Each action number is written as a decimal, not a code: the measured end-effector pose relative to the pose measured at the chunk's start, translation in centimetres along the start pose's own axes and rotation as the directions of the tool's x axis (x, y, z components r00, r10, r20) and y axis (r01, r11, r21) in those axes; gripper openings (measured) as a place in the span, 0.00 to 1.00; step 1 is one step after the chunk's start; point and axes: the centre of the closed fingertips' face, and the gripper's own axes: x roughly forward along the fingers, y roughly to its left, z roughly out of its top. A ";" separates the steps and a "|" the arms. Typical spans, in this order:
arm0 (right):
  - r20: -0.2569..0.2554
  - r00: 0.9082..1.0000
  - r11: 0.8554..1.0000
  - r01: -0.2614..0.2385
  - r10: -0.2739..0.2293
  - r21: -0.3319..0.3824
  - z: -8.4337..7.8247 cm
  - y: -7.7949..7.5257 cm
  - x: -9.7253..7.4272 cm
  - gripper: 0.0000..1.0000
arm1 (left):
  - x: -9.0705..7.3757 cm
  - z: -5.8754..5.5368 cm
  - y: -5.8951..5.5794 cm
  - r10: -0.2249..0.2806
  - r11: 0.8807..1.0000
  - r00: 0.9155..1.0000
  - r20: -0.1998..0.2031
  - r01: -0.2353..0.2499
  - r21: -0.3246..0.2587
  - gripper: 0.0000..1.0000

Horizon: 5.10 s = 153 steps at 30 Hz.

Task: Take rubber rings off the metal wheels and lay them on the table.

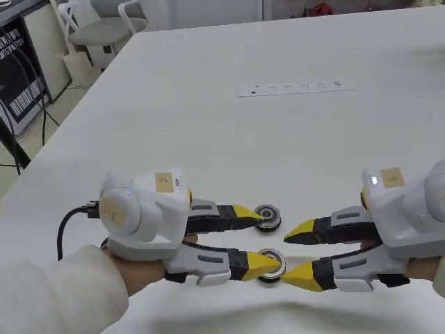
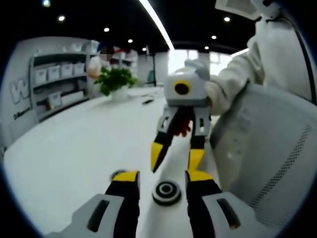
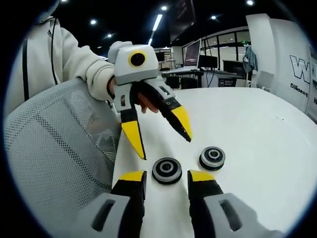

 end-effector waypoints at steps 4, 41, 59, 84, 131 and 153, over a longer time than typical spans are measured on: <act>-0.005 1.000 1.000 0.006 -0.006 0.009 -0.3 -0.1 0.3 0.29 | 0.3 -0.6 0.1 0.003 1.000 1.000 -0.016 -0.003 -0.003 0.35; -0.023 1.000 0.999 0.003 -0.003 0.033 -1.6 0.1 1.1 0.25 | 1.1 -3.2 -0.5 -0.020 1.000 0.997 -0.068 0.020 0.004 0.19; -0.024 1.000 1.000 0.021 -0.021 0.004 -1.5 -0.3 1.4 0.23 | 0.8 -3.3 -0.8 -0.025 0.999 0.998 -0.061 0.027 0.030 0.15; -0.094 0.995 1.000 0.017 -0.017 -0.002 -2.3 -0.4 0.9 0.08 | 1.1 -3.2 -0.5 -0.023 0.999 0.998 -0.056 0.024 0.024 0.14; -0.215 0.972 0.989 0.115 -0.092 0.097 -3.0 -1.9 -0.7 0.00 | 2.7 -2.6 -0.5 -0.011 0.998 0.998 -0.056 0.014 0.056 0.14; -0.064 0.998 0.875 0.043 -0.013 0.483 -2.9 -1.8 -1.1 0.00 | 2.7 -2.5 -0.7 -0.030 0.999 0.999 -0.022 0.031 0.043 0.14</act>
